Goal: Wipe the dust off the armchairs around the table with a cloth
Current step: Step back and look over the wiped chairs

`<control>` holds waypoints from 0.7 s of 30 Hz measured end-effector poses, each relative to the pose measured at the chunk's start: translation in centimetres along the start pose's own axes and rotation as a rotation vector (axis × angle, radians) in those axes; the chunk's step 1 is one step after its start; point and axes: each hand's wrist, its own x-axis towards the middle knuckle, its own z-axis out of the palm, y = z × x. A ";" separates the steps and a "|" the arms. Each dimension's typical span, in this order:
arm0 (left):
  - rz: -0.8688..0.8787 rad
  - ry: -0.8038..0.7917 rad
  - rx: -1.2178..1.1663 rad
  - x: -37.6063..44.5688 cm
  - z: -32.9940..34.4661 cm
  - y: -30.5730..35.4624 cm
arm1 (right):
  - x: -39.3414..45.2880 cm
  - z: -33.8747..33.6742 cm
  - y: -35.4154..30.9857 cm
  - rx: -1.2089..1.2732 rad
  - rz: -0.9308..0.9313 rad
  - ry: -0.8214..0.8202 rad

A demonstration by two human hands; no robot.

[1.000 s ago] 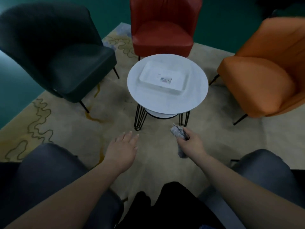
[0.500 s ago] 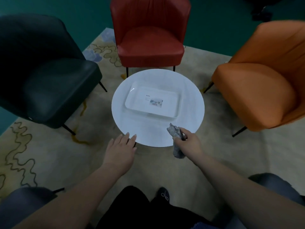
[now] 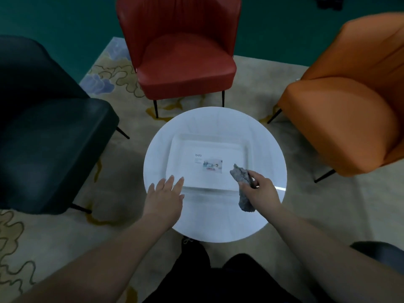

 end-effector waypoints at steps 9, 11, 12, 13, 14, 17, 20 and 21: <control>0.070 -0.095 0.036 10.7 1.0 -1.6 | 5.8 2.5 0.6 -0.007 0.108 0.032; 0.067 -0.108 0.057 13.0 2.0 -1.5 | 7.5 2.8 1.0 -0.016 0.132 0.018; 0.067 -0.117 0.073 14.1 2.6 -1.6 | 8.5 3.0 1.3 -0.025 0.143 0.007; 0.068 -0.127 0.092 15.2 3.2 -1.6 | 9.4 3.2 1.6 -0.031 0.151 -0.003; 0.066 -0.136 0.112 16.2 3.9 -1.7 | 10.4 3.4 1.9 -0.036 0.158 -0.016; 0.059 -0.179 0.145 18.8 5.9 -1.5 | 13.0 4.3 2.8 -0.059 0.152 -0.054; 0.048 -0.220 0.131 21.0 7.3 -1.0 | 15.4 5.6 3.9 -0.079 0.169 -0.080; 0.050 -0.223 0.128 21.6 7.7 -0.9 | 16.0 6.0 4.3 -0.088 0.172 -0.085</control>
